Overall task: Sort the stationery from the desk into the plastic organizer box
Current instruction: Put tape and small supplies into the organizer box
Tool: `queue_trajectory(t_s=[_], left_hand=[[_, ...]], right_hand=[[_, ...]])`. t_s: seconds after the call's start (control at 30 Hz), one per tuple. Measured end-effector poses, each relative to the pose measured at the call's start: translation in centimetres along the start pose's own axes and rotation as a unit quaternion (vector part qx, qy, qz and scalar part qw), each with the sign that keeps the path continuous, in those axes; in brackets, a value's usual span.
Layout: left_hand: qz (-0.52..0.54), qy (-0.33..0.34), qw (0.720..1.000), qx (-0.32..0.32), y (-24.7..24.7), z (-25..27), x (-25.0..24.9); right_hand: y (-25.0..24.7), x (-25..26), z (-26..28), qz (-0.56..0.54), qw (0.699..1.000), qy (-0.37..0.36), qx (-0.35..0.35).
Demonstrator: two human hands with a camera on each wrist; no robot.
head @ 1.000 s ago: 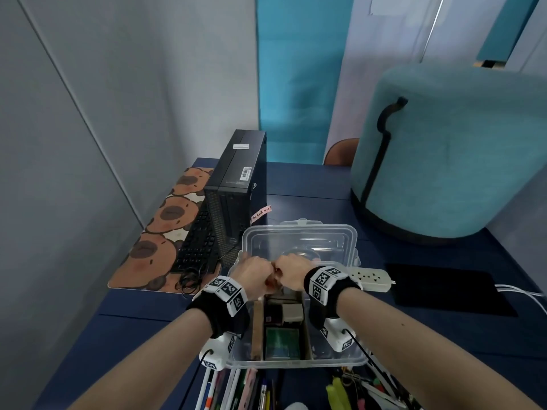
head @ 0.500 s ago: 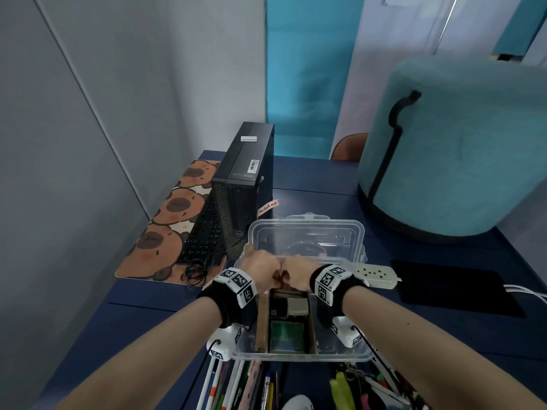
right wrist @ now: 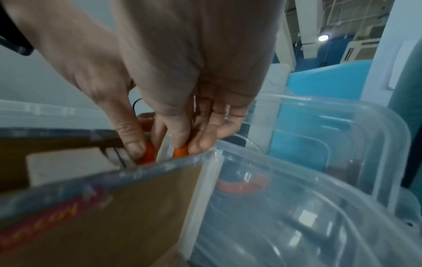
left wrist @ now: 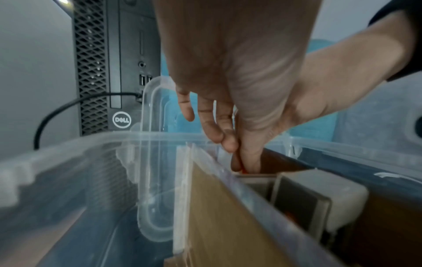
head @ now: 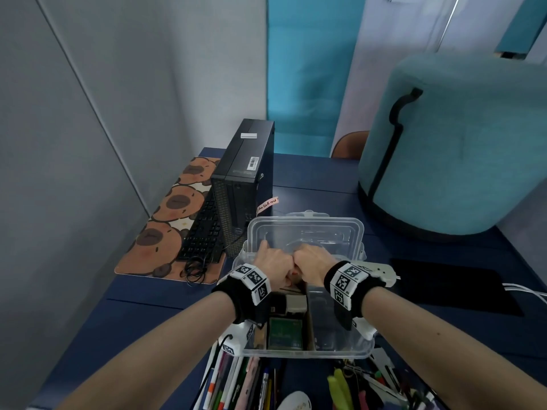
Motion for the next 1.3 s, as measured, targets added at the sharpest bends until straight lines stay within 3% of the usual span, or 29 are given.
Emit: queue_trajectory(t_s=[0.17, 0.4, 0.8, 1.0, 1.1, 1.3], left_hand=[[0.045, -0.032, 0.998, 0.011, 0.9, -0.3, 0.4], [0.079, -0.02, 0.997, -0.011, 1.1, -0.3, 0.0], [0.046, -0.021, 0.999, 0.014, 0.7, 0.9, -0.5], [0.058, -0.024, 0.998, 0.006, 0.1, 2.2, -0.1], [0.072, -0.024, 0.996, -0.051, -1.4, 3.7, 0.1], [0.109, 0.014, 0.949, -0.295, -2.6, 10.5, -0.5]], right_hand=[[0.8, 0.0, -0.2, -0.02, 1.0, 0.002, -0.01], [1.0, -0.4, 0.0, -0.017, 1.0, 0.02, -0.002], [2.0, -0.2, 0.0, 0.0, 0.997, 0.064, 0.034], [1.9, -0.6, 0.9, -0.053, 0.996, 0.057, 0.032], [1.0, -0.7, 2.4, -0.12, 0.992, 0.049, 0.0], [0.8, -1.1, 7.7, -0.217, 0.968, 0.053, -0.111]])
Point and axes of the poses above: each hand's wrist, its own z-axis away from the middle knuckle, its own y-axis out of the palm, x = y × z, the point moved 4 cm from there along -z, towards the middle knuckle, and after that the axes turned 7 degrees about y, right-handed, at the moved point
